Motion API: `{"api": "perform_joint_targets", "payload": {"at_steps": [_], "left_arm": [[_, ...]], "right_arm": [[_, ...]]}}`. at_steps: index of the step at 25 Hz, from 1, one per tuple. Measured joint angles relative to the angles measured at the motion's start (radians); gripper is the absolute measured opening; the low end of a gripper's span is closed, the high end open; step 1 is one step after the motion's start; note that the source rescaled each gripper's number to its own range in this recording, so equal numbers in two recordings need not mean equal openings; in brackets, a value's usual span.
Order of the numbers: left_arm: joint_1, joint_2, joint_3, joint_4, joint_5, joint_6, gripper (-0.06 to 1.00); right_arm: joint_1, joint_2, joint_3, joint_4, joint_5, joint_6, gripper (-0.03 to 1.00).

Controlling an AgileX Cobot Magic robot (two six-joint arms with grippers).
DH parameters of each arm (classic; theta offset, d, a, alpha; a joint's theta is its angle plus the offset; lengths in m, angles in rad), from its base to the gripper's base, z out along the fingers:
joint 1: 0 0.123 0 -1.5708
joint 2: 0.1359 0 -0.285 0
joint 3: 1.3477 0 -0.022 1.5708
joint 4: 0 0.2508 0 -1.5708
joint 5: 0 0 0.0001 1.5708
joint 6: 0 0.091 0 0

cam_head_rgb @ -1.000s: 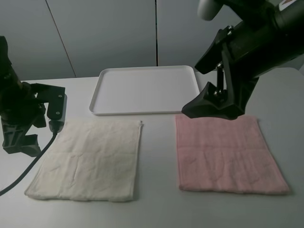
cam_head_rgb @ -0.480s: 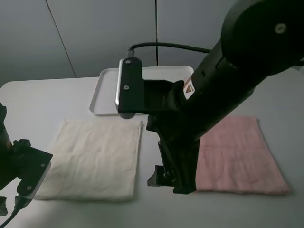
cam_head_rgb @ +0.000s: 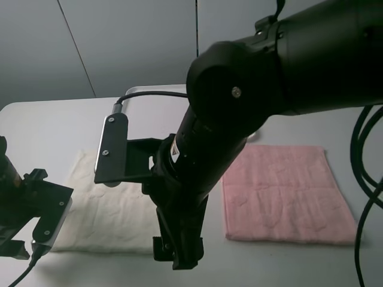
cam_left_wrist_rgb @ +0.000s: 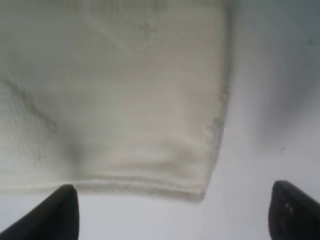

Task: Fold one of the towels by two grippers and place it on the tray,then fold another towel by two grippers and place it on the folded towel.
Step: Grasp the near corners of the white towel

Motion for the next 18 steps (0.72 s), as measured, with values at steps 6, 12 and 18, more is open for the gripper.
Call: {"api": "perform_joint_targets", "payload": {"at_steps": [6, 12, 18], "left_arm": [[0.000, 0.007, 0.000, 0.000, -0.029, 0.029, 0.99], [0.000, 0.059, 0.002, 0.000, -0.029, 0.038, 0.99], [0.000, 0.062, 0.019, 0.000, -0.026, 0.085, 0.99]], "right_arm": [[0.012, 0.042, -0.013, -0.018, 0.000, 0.006, 1.00], [0.019, 0.060, -0.025, -0.014, -0.005, 0.018, 1.00], [0.019, 0.062, -0.027, -0.014, -0.009, 0.018, 1.00]]}}
